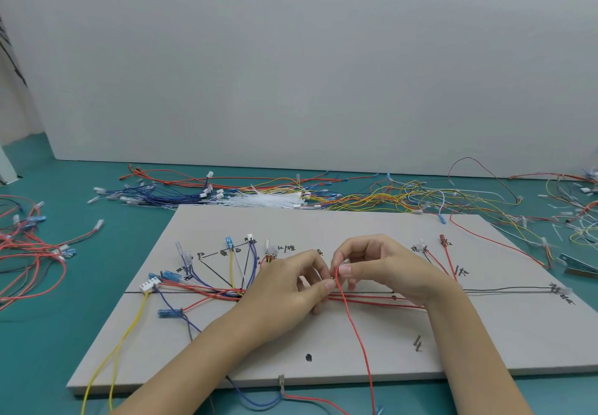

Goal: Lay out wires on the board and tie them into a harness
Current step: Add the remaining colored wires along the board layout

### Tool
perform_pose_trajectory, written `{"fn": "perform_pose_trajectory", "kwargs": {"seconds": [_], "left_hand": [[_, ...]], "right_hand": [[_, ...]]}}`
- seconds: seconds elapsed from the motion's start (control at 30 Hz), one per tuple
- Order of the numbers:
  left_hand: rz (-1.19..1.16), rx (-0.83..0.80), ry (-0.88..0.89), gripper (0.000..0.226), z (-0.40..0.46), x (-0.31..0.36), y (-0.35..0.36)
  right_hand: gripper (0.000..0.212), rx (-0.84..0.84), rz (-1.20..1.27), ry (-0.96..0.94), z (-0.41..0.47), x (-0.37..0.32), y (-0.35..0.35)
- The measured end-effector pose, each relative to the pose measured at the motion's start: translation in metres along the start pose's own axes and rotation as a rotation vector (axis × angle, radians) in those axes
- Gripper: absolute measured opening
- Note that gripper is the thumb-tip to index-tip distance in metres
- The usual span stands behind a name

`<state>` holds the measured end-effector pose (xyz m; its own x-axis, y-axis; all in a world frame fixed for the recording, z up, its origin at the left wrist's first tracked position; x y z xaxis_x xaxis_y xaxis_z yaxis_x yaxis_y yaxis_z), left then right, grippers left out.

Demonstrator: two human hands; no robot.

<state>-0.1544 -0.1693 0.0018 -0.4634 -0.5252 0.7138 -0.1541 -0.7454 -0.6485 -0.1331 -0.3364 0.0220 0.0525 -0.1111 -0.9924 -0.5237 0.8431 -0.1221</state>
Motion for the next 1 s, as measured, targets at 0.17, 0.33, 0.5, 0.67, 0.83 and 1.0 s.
{"fn": "perform_pose_trajectory", "kwargs": {"seconds": [0.17,0.33,0.5,0.67,0.83,1.0], "left_hand": [[0.030,-0.041,-0.034,0.010,0.000,-0.004,0.002],[0.023,-0.040,-0.023,0.011,-0.001,-0.004,0.005],[0.015,-0.049,0.041,0.023,0.000,-0.002,0.007],[0.061,-0.069,0.116,0.011,-0.001,-0.006,0.013],[0.235,-0.031,0.189,0.005,0.000,-0.006,0.014],[0.202,-0.060,0.148,0.029,-0.001,-0.004,0.013]], "right_hand": [[0.008,-0.052,0.023,-0.014,-0.003,0.000,0.001],[0.008,-0.080,0.080,-0.022,-0.004,0.000,0.001],[0.008,-0.068,0.071,0.007,-0.003,0.002,0.000],[0.005,-0.096,0.093,0.027,-0.006,0.001,-0.001],[0.009,-0.078,0.180,0.015,-0.009,-0.002,-0.004],[0.006,-0.106,0.139,0.051,-0.008,0.001,-0.004]]}}
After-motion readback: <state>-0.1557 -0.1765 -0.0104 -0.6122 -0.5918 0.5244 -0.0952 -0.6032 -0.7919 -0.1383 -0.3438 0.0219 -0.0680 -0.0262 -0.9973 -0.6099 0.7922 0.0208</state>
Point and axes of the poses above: each hand's wrist, its own z-axis towards the middle knuckle, its own y-axis out of the palm, x = y × z, the point moved 4 cm from there along z, towards the middle knuckle, and after that the axes turned 7 degrees about z, right-handed, at the moved point
